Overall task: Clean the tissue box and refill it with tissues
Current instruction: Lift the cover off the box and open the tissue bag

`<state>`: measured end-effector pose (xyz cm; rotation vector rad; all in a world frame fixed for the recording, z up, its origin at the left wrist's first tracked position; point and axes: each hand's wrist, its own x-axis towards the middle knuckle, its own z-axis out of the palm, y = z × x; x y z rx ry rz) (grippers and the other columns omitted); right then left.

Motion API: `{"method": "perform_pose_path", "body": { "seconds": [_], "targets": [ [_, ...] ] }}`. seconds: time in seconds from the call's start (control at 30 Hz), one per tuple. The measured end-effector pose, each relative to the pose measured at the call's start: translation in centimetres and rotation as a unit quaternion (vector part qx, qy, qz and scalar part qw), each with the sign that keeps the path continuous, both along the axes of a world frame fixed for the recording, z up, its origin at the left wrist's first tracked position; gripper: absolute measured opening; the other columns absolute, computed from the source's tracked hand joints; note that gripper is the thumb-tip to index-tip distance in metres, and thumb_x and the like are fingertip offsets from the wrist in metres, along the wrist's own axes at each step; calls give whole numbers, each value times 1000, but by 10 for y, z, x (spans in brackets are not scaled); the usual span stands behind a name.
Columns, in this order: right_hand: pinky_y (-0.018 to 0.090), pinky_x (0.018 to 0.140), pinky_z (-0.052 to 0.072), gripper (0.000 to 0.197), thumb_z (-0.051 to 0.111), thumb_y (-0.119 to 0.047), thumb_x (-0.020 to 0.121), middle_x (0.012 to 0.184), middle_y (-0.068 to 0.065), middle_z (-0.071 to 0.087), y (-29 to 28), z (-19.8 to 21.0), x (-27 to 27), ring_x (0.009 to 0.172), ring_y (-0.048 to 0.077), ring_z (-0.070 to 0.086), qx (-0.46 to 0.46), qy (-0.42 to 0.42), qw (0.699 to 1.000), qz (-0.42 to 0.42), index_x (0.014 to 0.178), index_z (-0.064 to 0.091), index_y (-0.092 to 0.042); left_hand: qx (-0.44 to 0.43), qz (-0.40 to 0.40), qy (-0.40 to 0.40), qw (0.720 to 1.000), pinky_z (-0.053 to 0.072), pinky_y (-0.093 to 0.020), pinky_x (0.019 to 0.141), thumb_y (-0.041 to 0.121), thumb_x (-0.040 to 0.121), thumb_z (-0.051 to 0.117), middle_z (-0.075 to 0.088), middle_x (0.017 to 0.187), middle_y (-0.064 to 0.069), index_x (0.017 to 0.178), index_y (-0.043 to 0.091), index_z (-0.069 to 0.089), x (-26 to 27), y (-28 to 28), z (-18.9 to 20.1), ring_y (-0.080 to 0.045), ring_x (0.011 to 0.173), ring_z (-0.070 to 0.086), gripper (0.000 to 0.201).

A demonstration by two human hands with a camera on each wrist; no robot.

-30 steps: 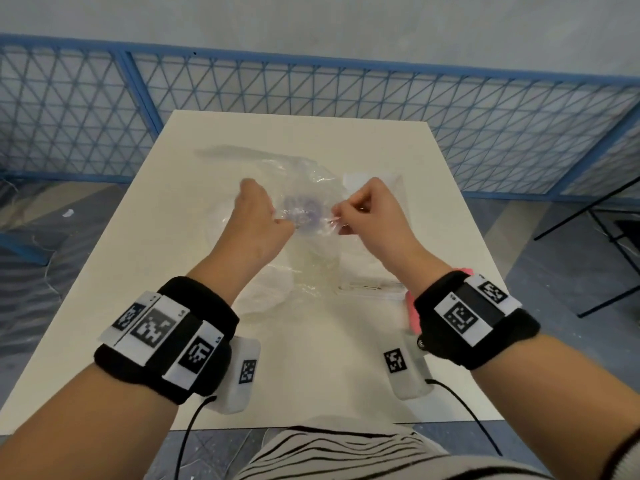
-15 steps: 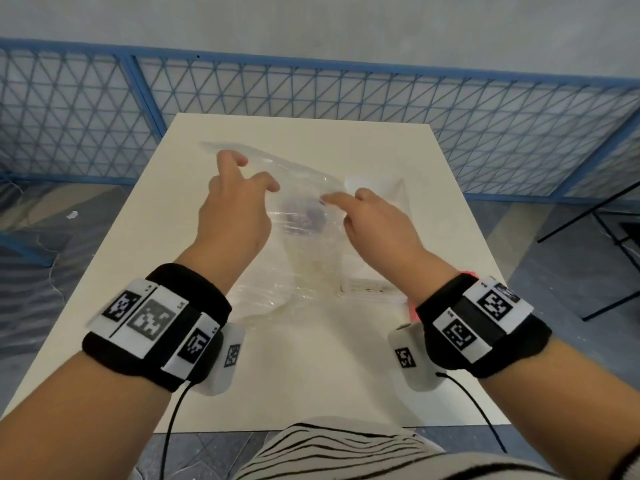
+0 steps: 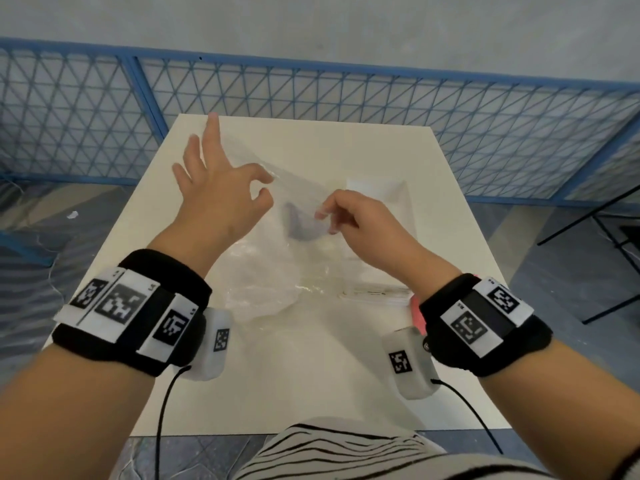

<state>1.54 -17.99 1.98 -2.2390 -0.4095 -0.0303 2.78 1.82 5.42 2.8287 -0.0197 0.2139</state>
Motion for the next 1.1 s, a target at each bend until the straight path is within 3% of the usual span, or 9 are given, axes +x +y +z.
{"method": "perform_pose_path", "body": {
  "seconds": [0.13,0.27,0.33,0.43,0.63,0.7,0.83,0.93,1.1],
  "targets": [
    [28,60,38,48,29,15,69,69,2,50,-3,10,1,62,15,44,77,61,995,21,65,52,-26,-15,44,42,998,7,-54,115,42,90,57,-21,158,-3,116,39,61,9,13,7,-38,144,-4,26],
    [19,50,28,24,41,-8,70,62,-13,51,2,14,-4,53,8,36,225,181,957,28,67,56,-26,-308,60,94,945,48,-39,95,9,93,57,17,150,-1,145,40,29,12,24,5,-31,118,49,66],
    [19,55,32,8,57,-28,84,73,-17,52,4,14,-9,59,6,41,148,211,966,25,92,58,-29,-429,53,93,897,56,-38,81,-9,89,55,33,137,4,144,31,33,11,21,0,-15,88,60,71],
    [17,59,35,39,57,-36,92,75,-16,45,0,-1,-10,69,4,49,-57,147,987,-4,129,45,-30,-515,63,61,853,58,-34,74,-18,89,40,50,125,-4,120,16,52,10,17,2,-15,76,62,48],
    [36,72,50,25,39,-25,100,97,5,53,-19,-43,3,75,27,57,-172,162,967,-93,113,59,-19,-701,109,115,695,50,-18,47,-12,87,32,57,62,-2,88,2,62,9,20,16,-9,48,55,33],
    [33,83,47,39,53,-32,95,100,-2,45,-16,-37,-1,89,23,54,-188,206,959,-38,131,48,-19,-651,106,121,741,39,-16,40,0,90,40,52,63,-1,96,4,61,8,12,14,-7,38,44,22],
    [28,104,37,95,76,-39,76,139,1,29,6,-2,-4,123,15,41,9,102,994,28,147,14,-36,-320,-47,74,943,38,-20,53,14,90,51,53,81,4,103,24,59,3,-5,5,-9,59,47,18],
    [23,90,50,85,75,-24,78,130,0,45,21,23,2,103,7,55,29,30,997,65,145,24,-34,-221,-165,90,957,40,-19,60,19,88,57,56,86,12,108,27,56,-4,-16,3,-6,65,51,21],
    [25,55,56,18,58,-6,91,80,7,64,18,17,16,54,10,64,58,123,991,8,108,58,-11,-218,-151,132,955,45,-22,62,18,78,73,43,110,-3,110,26,19,-20,-4,-11,-11,64,48,63]
  ]
}}
